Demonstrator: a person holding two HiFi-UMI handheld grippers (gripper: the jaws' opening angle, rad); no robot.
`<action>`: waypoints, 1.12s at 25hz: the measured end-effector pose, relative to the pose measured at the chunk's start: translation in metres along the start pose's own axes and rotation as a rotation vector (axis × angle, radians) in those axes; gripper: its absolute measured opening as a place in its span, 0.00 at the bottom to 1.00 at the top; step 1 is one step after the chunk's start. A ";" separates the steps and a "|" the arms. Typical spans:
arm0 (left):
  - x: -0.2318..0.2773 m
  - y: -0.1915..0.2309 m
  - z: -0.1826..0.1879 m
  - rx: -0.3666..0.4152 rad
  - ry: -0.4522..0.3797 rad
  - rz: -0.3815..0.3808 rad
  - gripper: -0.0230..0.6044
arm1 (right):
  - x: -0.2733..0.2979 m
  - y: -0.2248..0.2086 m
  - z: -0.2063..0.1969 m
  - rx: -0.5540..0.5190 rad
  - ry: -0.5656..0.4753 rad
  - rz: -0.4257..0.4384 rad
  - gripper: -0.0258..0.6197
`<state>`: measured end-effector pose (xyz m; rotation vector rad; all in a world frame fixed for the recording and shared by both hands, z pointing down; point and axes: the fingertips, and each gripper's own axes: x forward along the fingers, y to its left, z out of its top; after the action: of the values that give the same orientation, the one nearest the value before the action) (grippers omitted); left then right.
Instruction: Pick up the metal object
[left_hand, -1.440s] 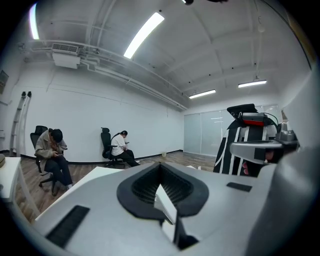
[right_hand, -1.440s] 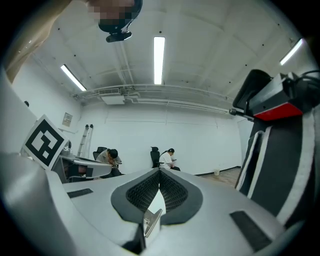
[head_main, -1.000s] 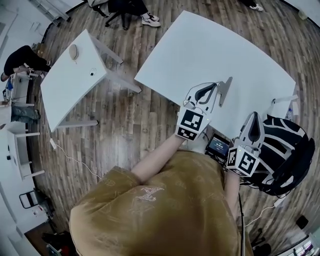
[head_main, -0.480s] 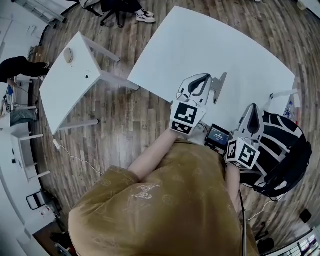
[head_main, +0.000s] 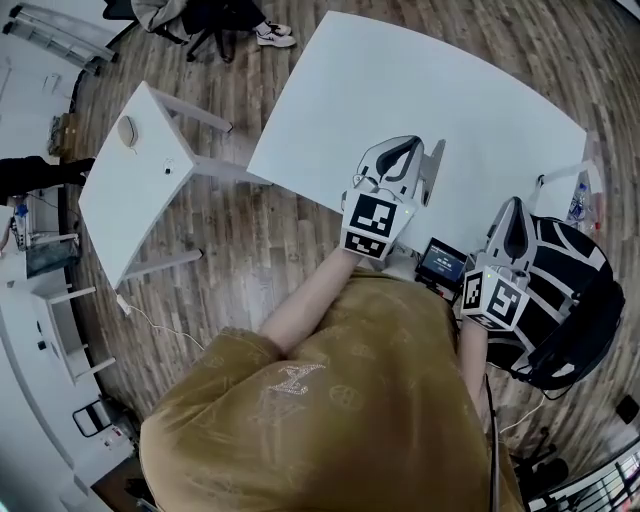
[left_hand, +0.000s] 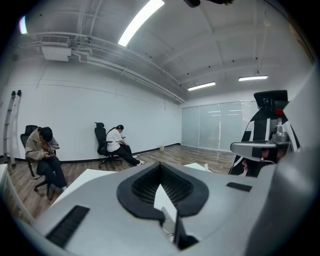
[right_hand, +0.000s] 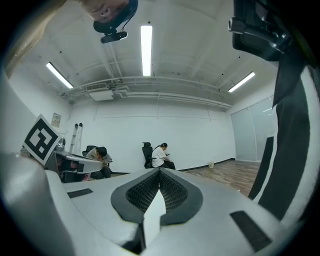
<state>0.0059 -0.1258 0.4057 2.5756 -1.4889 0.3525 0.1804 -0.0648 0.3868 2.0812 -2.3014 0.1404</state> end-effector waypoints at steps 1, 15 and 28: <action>0.003 0.001 -0.001 0.000 0.004 -0.007 0.05 | 0.002 -0.003 0.000 -0.002 0.004 -0.009 0.05; 0.032 0.001 -0.006 -0.009 0.023 -0.070 0.05 | 0.016 -0.007 -0.008 -0.004 0.034 -0.051 0.05; 0.050 0.011 -0.043 -0.038 0.109 -0.096 0.05 | 0.033 0.008 -0.020 -0.021 0.073 -0.024 0.05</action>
<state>0.0148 -0.1626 0.4608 2.5429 -1.3182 0.4411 0.1680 -0.0950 0.4093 2.0564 -2.2263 0.1877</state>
